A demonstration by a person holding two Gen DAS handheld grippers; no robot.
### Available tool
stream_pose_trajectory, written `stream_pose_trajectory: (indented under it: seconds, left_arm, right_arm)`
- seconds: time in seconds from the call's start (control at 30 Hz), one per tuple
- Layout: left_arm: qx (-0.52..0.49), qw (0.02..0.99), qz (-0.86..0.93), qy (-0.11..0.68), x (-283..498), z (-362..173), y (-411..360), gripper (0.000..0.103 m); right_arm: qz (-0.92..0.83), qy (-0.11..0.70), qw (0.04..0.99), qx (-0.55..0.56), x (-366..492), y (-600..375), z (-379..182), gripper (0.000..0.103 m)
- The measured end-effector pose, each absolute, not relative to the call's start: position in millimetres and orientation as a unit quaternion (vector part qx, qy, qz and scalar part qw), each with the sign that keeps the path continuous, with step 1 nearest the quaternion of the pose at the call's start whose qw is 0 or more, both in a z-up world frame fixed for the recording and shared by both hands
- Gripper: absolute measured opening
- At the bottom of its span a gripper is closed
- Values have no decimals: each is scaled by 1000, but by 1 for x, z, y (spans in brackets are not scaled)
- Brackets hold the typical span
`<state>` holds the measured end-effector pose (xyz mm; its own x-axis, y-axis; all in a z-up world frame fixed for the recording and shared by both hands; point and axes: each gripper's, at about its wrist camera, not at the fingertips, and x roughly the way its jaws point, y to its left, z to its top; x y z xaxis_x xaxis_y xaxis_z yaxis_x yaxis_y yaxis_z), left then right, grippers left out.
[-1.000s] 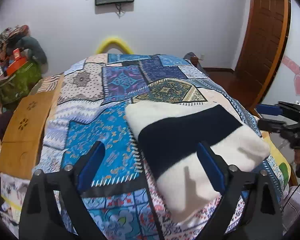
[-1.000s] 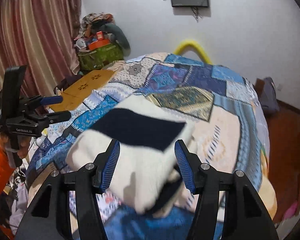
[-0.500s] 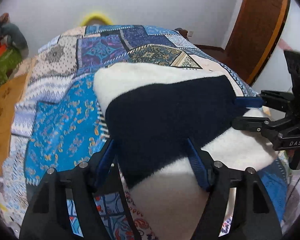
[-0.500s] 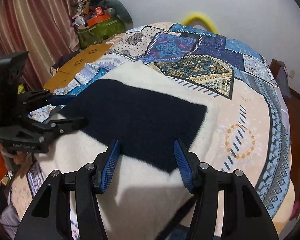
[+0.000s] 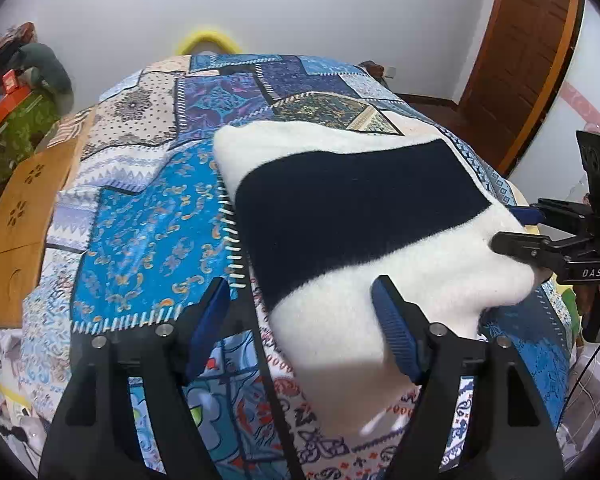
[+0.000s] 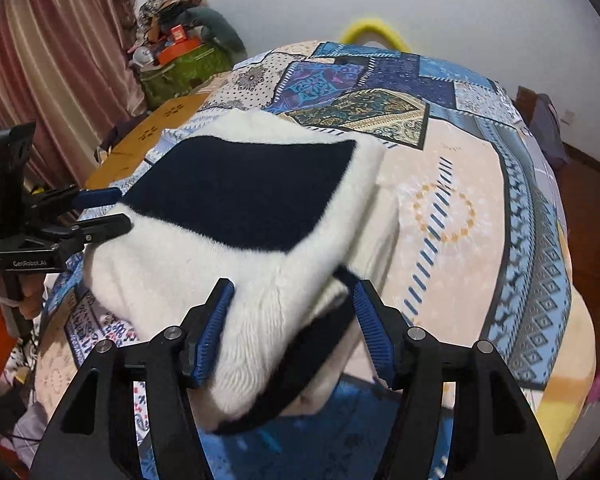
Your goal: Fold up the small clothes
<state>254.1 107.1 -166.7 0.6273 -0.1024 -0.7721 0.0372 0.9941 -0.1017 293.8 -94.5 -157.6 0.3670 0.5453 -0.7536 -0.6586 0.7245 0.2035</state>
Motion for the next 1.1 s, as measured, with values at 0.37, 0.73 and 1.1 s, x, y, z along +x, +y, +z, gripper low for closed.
stream_pose_trajectory:
  seconds: [0.37, 0.73, 1.1]
  left_arm:
    - [-105, 894, -26, 435, 247, -151, 133, 83]
    - [-291, 810, -104, 499, 292, -205, 152, 92]
    - [-265, 806, -137, 511, 317, -210, 122, 83]
  right_arm:
    - [347, 413, 842, -24, 292, -110, -139, 85]
    - [348, 480, 803, 65, 334, -108, -175, 88]
    - [382, 513, 760, 116, 358, -82, -207, 82]
